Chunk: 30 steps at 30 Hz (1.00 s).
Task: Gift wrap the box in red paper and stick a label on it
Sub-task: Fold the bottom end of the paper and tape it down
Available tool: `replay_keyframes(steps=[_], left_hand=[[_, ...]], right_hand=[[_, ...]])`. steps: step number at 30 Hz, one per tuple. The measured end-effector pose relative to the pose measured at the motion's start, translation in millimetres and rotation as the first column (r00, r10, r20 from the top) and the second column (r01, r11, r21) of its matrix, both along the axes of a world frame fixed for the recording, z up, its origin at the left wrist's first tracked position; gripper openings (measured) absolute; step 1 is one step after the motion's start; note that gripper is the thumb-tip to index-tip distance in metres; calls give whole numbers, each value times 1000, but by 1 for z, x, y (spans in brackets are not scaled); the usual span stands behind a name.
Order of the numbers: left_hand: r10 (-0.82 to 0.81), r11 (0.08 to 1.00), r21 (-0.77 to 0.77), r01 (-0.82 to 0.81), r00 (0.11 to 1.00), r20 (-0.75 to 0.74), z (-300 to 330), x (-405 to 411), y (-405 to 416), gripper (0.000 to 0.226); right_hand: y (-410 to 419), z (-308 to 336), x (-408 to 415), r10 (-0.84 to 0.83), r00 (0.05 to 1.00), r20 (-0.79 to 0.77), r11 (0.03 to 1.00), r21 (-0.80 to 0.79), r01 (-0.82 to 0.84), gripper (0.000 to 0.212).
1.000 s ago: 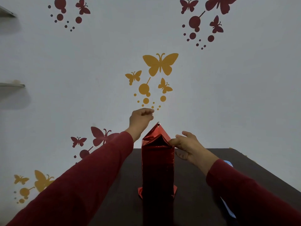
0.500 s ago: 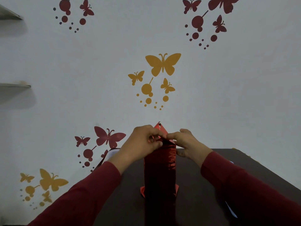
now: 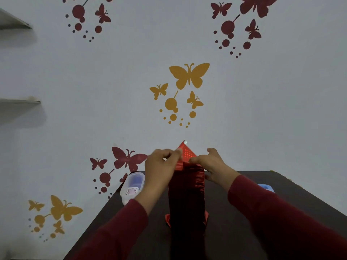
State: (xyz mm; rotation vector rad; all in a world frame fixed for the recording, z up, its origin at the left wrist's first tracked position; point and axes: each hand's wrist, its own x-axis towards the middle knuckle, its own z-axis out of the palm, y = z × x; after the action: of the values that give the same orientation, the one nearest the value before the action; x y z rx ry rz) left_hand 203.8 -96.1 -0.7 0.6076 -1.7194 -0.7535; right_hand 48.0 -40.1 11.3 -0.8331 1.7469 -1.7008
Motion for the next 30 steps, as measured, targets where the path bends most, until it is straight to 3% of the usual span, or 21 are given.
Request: replay_keyframes(steps=[2, 4, 7, 12, 18, 21, 24, 27, 30], left_hand=[[-81, 989, 121, 84, 996, -27, 13, -9, -12, 15], [-149, 976, 169, 135, 986, 74, 19, -16, -21, 4], [-284, 930, 296, 218, 937, 203, 14, -17, -25, 12], [-406, 871, 405, 278, 871, 276, 5, -3, -30, 25], [-419, 889, 361, 281, 819, 393, 8, 3, -39, 40], [-410, 898, 342, 276, 808, 423, 8, 2, -42, 46], [-402, 900, 340, 274, 823, 401, 5, 2, -45, 49], [-410, 894, 348, 281, 826, 386, 3, 1, -47, 50], [-415, 891, 354, 283, 826, 382, 3, -1, -48, 48]], right_hand=[[1, -1, 0, -14, 1000, -2, 1000, -5, 14, 107], [1, -2, 1, -31, 999, -17, 999, -14, 31, 110], [-1, -7, -2, -56, 996, -63, 998, -38, 53, 120], [3, -12, -6, -23, 998, -62, 996, -86, 18, 120], [5, -16, -9, -23, 998, -61, 988, -151, 14, 118], [12, -13, -7, -136, 980, -146, 968, -231, 100, 104], [21, -4, -4, -211, 974, -80, 928, -329, 174, 75], [25, 3, 1, -89, 996, 6, 972, -216, 89, 59], [19, 3, 6, -33, 999, 23, 994, -102, 35, 57]])
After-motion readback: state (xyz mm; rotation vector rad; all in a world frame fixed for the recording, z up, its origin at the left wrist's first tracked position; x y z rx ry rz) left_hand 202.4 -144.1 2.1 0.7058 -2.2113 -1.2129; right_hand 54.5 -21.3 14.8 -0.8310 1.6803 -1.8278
